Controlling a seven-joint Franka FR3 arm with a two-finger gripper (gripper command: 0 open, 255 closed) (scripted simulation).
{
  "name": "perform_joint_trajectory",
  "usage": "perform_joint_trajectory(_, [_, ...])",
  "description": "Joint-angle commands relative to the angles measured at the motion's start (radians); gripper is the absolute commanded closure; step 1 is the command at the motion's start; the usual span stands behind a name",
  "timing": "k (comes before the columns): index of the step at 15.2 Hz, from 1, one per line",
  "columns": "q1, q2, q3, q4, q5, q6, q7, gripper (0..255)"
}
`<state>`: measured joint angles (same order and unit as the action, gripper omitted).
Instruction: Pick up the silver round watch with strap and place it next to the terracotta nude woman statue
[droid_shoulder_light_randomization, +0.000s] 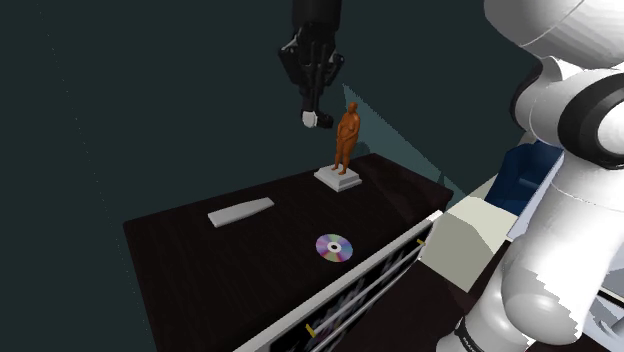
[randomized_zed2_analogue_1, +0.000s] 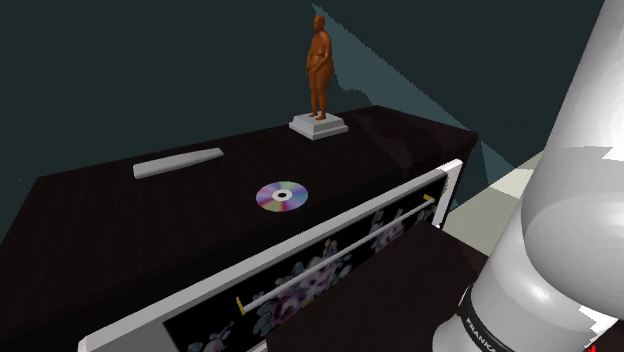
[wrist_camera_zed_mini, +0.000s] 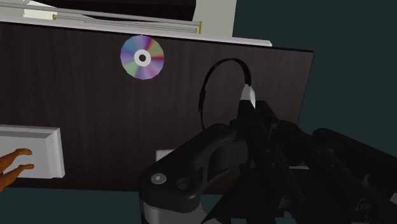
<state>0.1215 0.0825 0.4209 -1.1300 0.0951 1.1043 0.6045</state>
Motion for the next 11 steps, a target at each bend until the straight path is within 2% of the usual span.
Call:
perform_joint_trajectory(1, [0.01, 0.035, 0.007, 0.081, -0.013, -0.048, 0.015, 255])
perform_joint_trajectory(4, [0.03, 0.087, 0.016, 0.189, -0.033, -0.107, 0.036, 255])
perform_joint_trajectory(11, [-0.117, -0.063, -0.085, 0.009, 0.01, -0.088, -0.19, 255])
